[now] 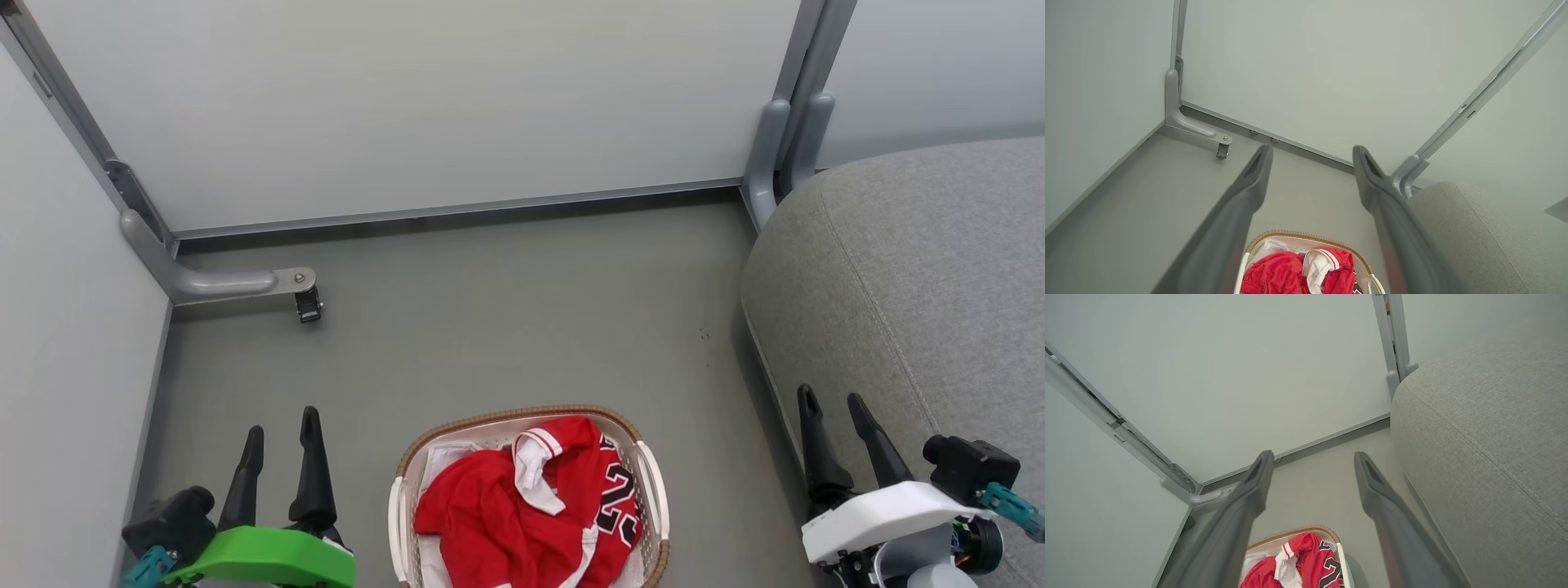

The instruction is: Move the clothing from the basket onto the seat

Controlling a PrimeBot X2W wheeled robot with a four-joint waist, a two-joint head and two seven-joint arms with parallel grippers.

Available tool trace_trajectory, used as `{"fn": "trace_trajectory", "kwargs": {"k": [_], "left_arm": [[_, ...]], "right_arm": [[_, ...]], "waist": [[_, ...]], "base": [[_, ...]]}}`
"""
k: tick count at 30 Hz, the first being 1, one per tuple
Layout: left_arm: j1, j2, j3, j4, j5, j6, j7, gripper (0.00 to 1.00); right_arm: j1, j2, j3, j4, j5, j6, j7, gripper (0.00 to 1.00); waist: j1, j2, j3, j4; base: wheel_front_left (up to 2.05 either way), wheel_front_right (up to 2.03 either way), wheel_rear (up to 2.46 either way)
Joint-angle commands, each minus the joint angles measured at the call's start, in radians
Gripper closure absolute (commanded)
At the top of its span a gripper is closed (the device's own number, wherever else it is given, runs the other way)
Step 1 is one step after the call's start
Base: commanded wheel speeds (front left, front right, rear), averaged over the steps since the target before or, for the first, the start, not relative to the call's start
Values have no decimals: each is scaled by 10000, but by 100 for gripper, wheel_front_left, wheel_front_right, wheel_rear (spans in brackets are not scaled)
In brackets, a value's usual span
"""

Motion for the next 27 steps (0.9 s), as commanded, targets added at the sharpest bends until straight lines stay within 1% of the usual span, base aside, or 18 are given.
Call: {"fn": "trace_trajectory", "kwargs": {"k": [1,8,17,27], "left_arm": [[106,72,-26,-27,237,4,-95,0],[140,76,-105,219,780,-29,-266,0],[203,80,-169,437,1404,111,-464,0],[297,86,-304,520,2090,153,-659,0]], "right_arm": [[59,-67,19,-46,-280,2,-118,0],[142,-71,125,-18,-999,3,-283,0],[182,-81,157,46,-1825,3,-478,0],[189,-89,240,112,-2646,3,-679,0]], "waist": [[0,0,-2,4],[0,0,-10,35],[0,0,-17,73],[0,0,-8,99]], "base": [[0,0,0],[0,0,0],[0,0,0],[0,0,0]]}}
